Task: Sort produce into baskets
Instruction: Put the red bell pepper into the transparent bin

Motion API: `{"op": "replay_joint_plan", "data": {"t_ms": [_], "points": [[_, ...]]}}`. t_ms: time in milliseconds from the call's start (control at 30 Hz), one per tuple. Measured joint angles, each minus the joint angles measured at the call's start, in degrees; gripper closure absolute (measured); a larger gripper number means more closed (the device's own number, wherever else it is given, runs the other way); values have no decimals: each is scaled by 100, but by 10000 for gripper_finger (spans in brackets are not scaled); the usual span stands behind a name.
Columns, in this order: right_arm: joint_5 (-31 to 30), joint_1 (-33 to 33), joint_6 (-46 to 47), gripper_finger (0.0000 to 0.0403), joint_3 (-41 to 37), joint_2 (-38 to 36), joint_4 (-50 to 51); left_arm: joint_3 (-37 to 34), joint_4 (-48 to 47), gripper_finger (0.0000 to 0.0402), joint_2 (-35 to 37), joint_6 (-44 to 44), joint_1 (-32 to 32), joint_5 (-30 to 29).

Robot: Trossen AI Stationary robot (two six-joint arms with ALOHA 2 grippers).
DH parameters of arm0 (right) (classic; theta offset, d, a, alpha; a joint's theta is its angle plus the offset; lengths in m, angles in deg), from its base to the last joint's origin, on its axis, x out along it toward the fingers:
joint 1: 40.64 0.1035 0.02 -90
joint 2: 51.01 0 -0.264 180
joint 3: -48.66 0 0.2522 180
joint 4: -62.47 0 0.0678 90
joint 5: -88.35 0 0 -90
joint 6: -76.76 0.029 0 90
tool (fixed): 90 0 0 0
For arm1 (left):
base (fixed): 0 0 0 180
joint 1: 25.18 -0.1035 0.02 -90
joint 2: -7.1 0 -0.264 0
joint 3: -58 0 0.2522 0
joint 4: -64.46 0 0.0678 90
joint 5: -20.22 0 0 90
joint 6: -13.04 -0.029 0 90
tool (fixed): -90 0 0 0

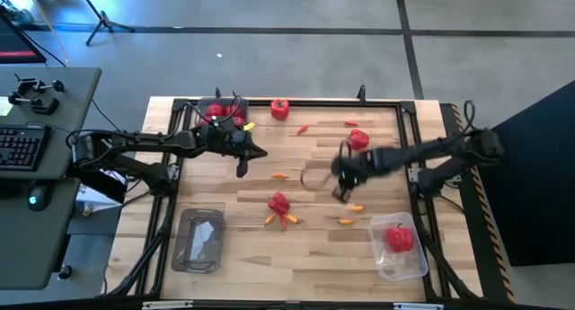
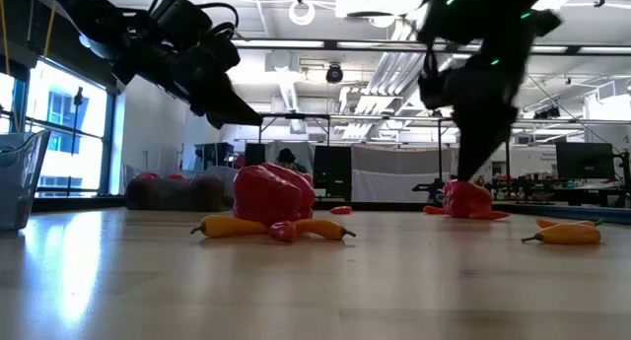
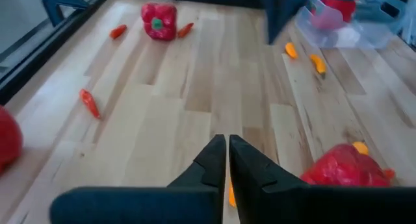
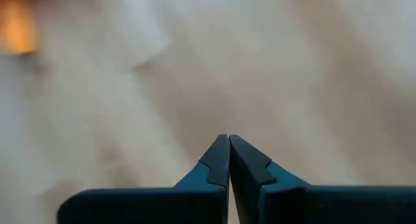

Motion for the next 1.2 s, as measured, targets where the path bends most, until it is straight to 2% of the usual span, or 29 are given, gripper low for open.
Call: {"op": "replay_joint_plan", "data": {"t_ms": [133,267,467,633,767,967,1100,1200], "points": [[-87,-1304,-1520,399,405,110,657,0,22,398,0,192,-119,13],[-154,-2253,-2810,365,982,252,1189,0,24,401,0,295,-154,11],[-554,-2914,-4553,254,1836,600,1979,0,37,393,0,418,-153,-48],[-723,-3180,-5254,145,2093,1083,2308,0,37,372,-2,491,-153,-102],[-905,-3359,-5855,91,2171,1418,2392,0,35,347,-2,522,-153,-105],[-960,-3600,-6236,73,2176,1781,2330,0,35,316,-2,520,-153,-114],[-722,-3691,-6249,73,2176,1943,2373,0,35,308,-2,516,-153,-111],[-859,-3703,-6231,73,2177,2056,2380,0,29,307,-2,512,-153,-114]]}}
